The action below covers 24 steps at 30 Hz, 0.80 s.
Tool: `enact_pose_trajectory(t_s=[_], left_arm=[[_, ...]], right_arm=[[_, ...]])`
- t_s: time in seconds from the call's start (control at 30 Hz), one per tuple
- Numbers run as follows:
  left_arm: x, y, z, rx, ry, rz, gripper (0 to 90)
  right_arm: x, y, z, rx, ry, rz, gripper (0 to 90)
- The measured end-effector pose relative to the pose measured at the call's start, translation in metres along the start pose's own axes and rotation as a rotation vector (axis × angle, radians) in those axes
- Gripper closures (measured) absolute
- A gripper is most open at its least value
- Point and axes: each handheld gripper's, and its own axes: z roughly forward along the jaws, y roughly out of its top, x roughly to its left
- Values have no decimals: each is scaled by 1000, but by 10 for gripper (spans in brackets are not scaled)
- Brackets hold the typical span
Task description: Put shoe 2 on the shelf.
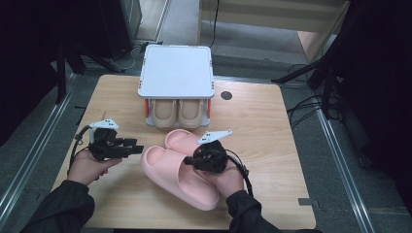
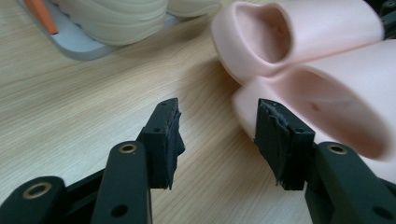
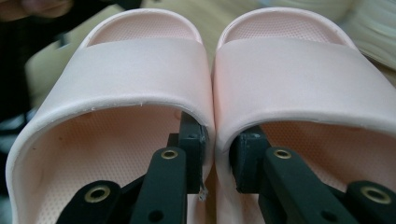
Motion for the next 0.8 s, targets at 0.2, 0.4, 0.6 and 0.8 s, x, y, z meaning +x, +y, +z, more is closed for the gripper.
enact_pose_trajectory(t_s=[0.2,0.4,0.6,0.8], left_arm=[[6,-4,-7,-9,18,-18,477],[8,-8,-13,-11,40,-31,475],[11,-15,-20,-15,56,-46,475],[10,-23,-27,-16,70,-62,474]], right_arm=[[-6,14,-5,46,91,-55,775],[-12,27,-4,43,197,-68,774],[-17,47,-9,46,228,-93,774],[-15,76,-18,50,255,-132,775]])
